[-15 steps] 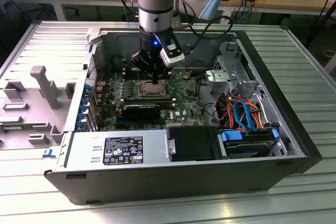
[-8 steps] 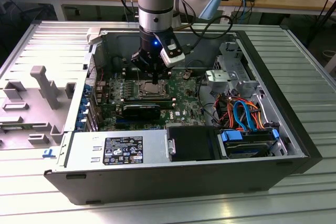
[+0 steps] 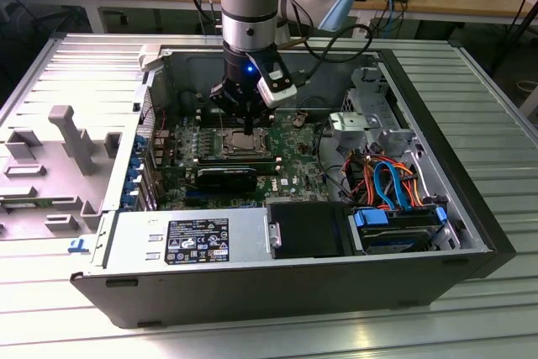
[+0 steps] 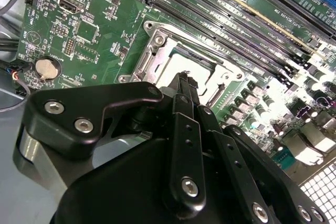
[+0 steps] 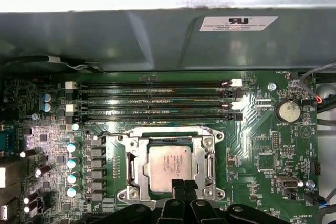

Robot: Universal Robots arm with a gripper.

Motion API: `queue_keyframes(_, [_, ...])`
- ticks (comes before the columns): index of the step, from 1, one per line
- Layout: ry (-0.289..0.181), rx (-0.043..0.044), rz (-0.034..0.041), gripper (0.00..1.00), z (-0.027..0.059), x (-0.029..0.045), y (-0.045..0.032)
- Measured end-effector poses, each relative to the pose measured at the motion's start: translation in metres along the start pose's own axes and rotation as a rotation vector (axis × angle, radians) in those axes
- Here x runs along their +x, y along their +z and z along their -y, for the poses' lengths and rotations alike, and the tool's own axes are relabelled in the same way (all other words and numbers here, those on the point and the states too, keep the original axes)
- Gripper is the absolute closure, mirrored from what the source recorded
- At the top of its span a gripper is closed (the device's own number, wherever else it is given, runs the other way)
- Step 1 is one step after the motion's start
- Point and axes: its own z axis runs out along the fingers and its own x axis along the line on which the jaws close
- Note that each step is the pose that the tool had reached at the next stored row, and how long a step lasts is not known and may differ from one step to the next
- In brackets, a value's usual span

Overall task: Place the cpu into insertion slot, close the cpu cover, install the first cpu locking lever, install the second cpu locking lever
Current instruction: 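Install the first cpu locking lever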

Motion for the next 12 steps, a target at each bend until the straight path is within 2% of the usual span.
queue_keyframes(12, [-0.016,-0.0003,0.0003,0.89,0.0000,0.0000,0.0000])
